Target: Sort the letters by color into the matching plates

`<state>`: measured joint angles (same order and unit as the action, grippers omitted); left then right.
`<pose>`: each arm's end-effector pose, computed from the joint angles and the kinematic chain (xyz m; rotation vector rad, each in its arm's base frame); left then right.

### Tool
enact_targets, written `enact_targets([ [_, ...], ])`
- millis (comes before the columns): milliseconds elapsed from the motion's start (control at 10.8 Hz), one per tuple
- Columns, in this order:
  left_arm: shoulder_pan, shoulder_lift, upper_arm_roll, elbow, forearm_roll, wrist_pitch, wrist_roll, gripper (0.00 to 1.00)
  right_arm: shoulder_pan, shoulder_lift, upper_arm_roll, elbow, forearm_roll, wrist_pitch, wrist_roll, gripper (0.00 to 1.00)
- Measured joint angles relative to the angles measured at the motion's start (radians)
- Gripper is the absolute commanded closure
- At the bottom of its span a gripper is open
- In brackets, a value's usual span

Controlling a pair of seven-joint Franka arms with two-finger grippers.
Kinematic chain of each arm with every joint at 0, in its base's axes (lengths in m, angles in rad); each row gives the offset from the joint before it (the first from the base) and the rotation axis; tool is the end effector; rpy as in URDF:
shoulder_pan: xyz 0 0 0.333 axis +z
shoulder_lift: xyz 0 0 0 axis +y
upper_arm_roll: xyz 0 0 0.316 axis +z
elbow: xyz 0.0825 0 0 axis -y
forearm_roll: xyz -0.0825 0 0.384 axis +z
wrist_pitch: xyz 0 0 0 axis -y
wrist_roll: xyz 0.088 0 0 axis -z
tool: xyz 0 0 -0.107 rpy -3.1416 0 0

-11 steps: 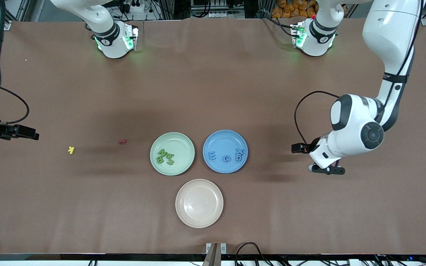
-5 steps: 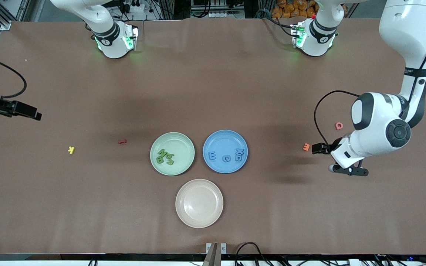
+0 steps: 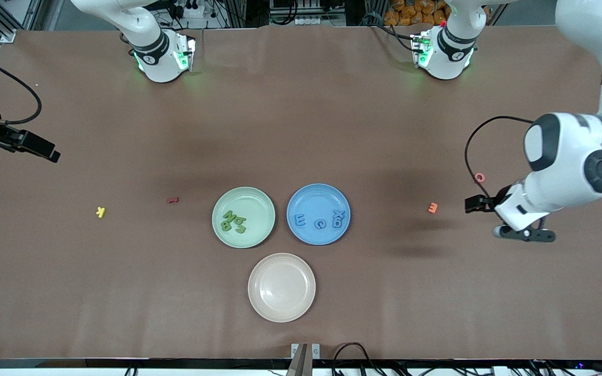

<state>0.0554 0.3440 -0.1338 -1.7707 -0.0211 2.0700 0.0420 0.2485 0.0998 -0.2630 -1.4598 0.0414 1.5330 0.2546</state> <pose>0.6370 -0.0447 0.3656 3.0741 -0.1586 -0.0662 0.5809 0.0043 0.6186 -3.1009 0.4166 0.0389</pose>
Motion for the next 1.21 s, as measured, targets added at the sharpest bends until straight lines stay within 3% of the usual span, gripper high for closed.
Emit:
enact_targets([
  [465,-0.007,-0.159,0.050,0.008,0.015,-0.028,0.000,0.00,-0.002,-0.003,0.003,-0.026,-0.054,0.076,0.012,0.00],
  [1208,-0.090,-0.295,0.107,0.087,0.035,-0.231,-0.035,0.00,-0.004,-0.009,0.002,-0.026,-0.059,0.076,0.012,0.00],
])
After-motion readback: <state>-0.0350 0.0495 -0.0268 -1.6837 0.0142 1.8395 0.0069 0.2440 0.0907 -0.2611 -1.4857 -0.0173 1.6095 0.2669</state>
